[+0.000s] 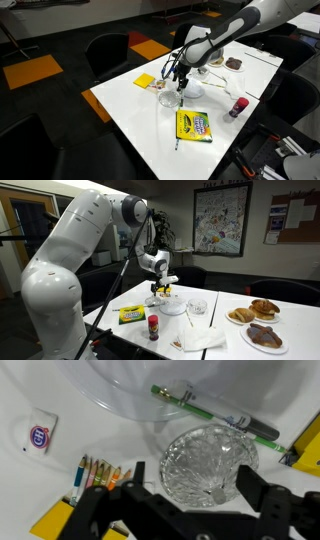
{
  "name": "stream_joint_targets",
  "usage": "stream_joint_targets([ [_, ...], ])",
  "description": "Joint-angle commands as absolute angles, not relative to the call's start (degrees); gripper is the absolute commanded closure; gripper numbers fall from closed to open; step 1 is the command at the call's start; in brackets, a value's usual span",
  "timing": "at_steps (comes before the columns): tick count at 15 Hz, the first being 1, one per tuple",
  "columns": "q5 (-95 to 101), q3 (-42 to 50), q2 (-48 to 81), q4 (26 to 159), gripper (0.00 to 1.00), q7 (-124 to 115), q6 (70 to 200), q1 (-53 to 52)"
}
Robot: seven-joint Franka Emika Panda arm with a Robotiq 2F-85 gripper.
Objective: Uncover the glass jar and put the lid on the table
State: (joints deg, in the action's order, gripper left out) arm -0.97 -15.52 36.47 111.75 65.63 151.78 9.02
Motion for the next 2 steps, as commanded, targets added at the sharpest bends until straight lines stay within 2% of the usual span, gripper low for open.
stream_joint_targets([
  [1, -3.9, -14.9, 31.0, 114.2, 0.00, 63.4, 149.3, 10.6],
  [2, -4.1, -14.2, 29.6, 114.5, 0.00, 62.2, 148.9, 10.5],
])
